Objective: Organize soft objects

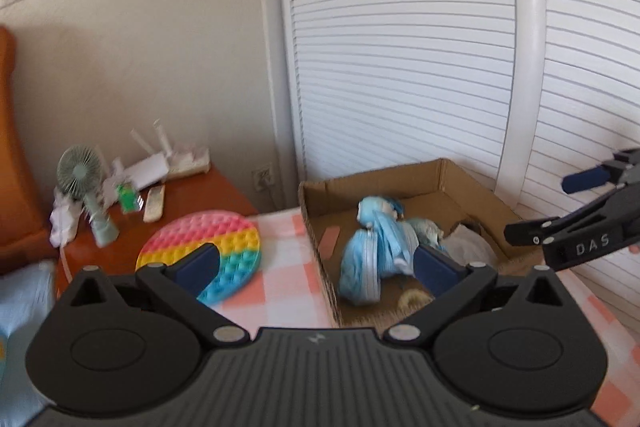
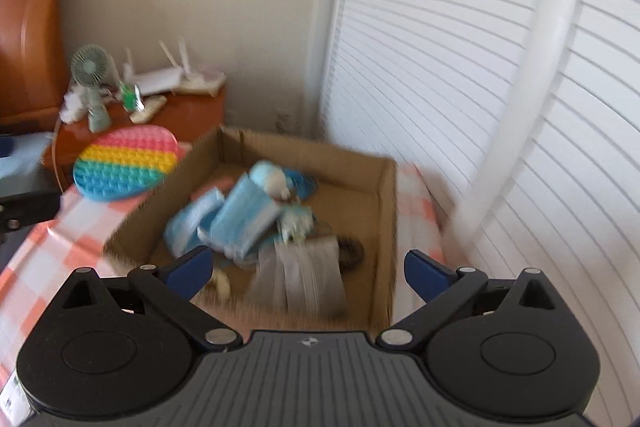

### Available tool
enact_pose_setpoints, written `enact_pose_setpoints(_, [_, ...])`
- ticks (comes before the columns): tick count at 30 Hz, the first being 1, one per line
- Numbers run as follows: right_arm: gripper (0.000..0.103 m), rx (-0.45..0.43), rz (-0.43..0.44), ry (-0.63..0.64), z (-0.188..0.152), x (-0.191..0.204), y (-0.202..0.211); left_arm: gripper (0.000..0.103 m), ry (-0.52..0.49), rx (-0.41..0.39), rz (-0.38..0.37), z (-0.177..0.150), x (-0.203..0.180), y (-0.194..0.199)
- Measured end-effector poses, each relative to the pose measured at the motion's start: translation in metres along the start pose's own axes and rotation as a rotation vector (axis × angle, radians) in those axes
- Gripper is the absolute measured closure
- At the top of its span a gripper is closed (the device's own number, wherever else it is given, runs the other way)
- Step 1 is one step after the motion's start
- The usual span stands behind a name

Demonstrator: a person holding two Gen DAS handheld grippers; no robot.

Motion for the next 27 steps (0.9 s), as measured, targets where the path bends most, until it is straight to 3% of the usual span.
enact_pose_setpoints(4, [0.0, 0.033, -0.046, -0.065, -0.03, 0.003, 0.029, 0.001, 0.053, 0.084, 0.011, -0.019, -0.01, 0.028])
enact_pose_setpoints(10, [0.0, 0.051, -0.087, -0.131, -0.069, 0.01, 0.074, 0.001, 0.026, 0.149, 0.021, -0.041, -0.032, 0.056])
enact_pose_setpoints(17, [0.0, 0.042, -0.116, -0.172, -0.092, 0.009, 0.108, 0.001, 0.042, 0.158, 0.027, -0.052, -0.042, 0.079])
enact_pose_setpoints(27, [0.0, 0.052, -0.106, -0.19, -0.102, 0.013, 0.115, 0.001, 0.045, 0.18, 0.009, -0.061, -0.053, 0.086])
Point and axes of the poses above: each gripper's, at about its wrist camera, not at the fingertips, and y roughly against the way its jaws point, x to its left, z to its top, the point moved 7 cm from there along -y, roughly the way its jaws point, and after that the axes turned 5 degrees about -y, right-handed, at the moved point
